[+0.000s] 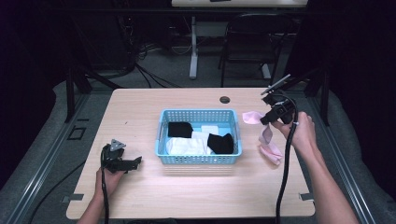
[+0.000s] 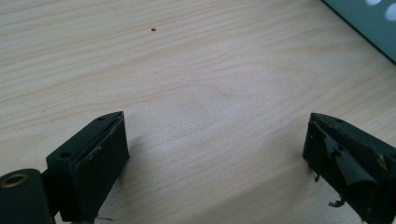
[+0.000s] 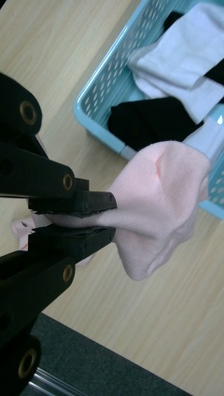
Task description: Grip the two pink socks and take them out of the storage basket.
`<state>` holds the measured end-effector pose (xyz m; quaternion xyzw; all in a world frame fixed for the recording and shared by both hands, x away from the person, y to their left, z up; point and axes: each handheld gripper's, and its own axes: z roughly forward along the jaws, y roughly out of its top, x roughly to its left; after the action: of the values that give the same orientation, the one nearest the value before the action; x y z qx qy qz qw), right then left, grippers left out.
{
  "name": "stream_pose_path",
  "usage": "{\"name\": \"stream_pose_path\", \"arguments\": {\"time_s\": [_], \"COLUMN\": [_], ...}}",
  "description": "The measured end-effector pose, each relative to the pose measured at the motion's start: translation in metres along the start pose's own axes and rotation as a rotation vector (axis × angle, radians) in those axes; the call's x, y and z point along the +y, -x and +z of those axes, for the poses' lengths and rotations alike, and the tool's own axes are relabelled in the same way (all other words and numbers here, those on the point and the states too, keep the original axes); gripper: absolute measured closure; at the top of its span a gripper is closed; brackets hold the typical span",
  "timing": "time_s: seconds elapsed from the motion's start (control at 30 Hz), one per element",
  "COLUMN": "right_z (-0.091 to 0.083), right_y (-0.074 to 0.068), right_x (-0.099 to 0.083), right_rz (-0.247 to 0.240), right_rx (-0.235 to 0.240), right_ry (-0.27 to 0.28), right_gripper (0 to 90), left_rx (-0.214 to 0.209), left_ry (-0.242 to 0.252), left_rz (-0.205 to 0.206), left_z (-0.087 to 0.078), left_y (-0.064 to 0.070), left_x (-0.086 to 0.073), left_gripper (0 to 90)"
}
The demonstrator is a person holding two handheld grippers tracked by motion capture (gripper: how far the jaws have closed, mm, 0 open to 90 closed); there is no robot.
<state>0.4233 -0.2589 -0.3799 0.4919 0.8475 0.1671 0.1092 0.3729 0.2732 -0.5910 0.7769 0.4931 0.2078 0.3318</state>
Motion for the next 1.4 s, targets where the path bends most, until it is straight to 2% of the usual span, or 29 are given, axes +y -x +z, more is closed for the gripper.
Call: {"name": "stream_pose_path", "arguments": {"time_s": [0.07,0.2,0.4,0.53,0.6,0.67,0.8,0.87,0.9,0.93,1.0,1.03,1.07,1.17,1.2,1.37,1.4], "right_z": [0.003,0.021,0.055,0.075,0.086,0.096,0.106,0.112,0.115,0.115,0.113,0.111,0.107,0.096,0.094,0.068,0.065], "right_y": [0.003,0.016,0.03,0.035,0.037,0.041,0.041,0.04,0.039,0.04,0.04,0.039,0.039,0.039,0.039,0.039,0.038], "right_x": [-0.003,-0.014,-0.027,-0.034,-0.037,-0.04,-0.042,-0.043,-0.044,-0.044,-0.044,-0.045,-0.045,-0.049,-0.051,-0.062,-0.064], "right_rz": [0.01,0.056,0.111,0.144,0.162,0.17,0.189,0.185,0.186,0.186,0.194,0.205,0.194,0.184,0.192,0.166,0.162], "right_rx": [0.0,0.004,0.014,0.032,0.026,0.051,0.047,0.052,0.057,0.062,0.058,0.055,0.05,0.06,0.069,0.083,0.089], "right_ry": [-0.002,-0.031,-0.083,-0.104,-0.106,-0.137,-0.134,-0.144,-0.152,-0.162,-0.145,-0.114,-0.12,-0.09,-0.076,-0.039,-0.032], "right_gripper": [83.3,83.2,82.4,80.3,79.6,78.9,78.8,76.0,71.4,64.4,58.0,53.0,47.6,31.8,28.9,14.9,14.6], "left_rx": [0.0,0.0,0.0,0.0,0.0,0.0,0.0,0.0,0.0,0.0,0.0,0.0,0.0,-0.001,-0.001,-0.001,0.0], "left_ry": [0.0,0.0,0.0,0.0,0.0,0.0,0.001,0.0,0.001,0.0,0.001,0.001,0.001,0.0,0.0,0.0,0.001], "left_rz": [0.0,0.0,0.0,0.0,0.0,0.0,0.0,0.0,0.0,0.0,0.0,0.0,0.0,0.001,0.001,0.0,0.0], "left_z": [0.0,0.0,0.0,0.0,0.0,0.0,0.0,0.0,0.0,0.0,0.0,0.0,0.0,0.0,0.0,0.0,0.0], "left_y": [0.0,0.0,0.0,0.0,0.0,0.0,0.0,0.0,0.0,0.0,0.0,0.0,0.0,0.0,0.0,0.0,0.0], "left_x": [0.0,0.0,0.0,0.0,0.0,0.0,0.0,0.0,0.0,0.0,0.0,0.0,0.0,0.0,0.0,0.0,0.0], "left_gripper": [6.5,6.5,6.5,6.5,6.5,6.5,6.5,6.5,6.5,6.5,6.5,6.5,6.5,6.5,6.5,6.5,6.5]}}
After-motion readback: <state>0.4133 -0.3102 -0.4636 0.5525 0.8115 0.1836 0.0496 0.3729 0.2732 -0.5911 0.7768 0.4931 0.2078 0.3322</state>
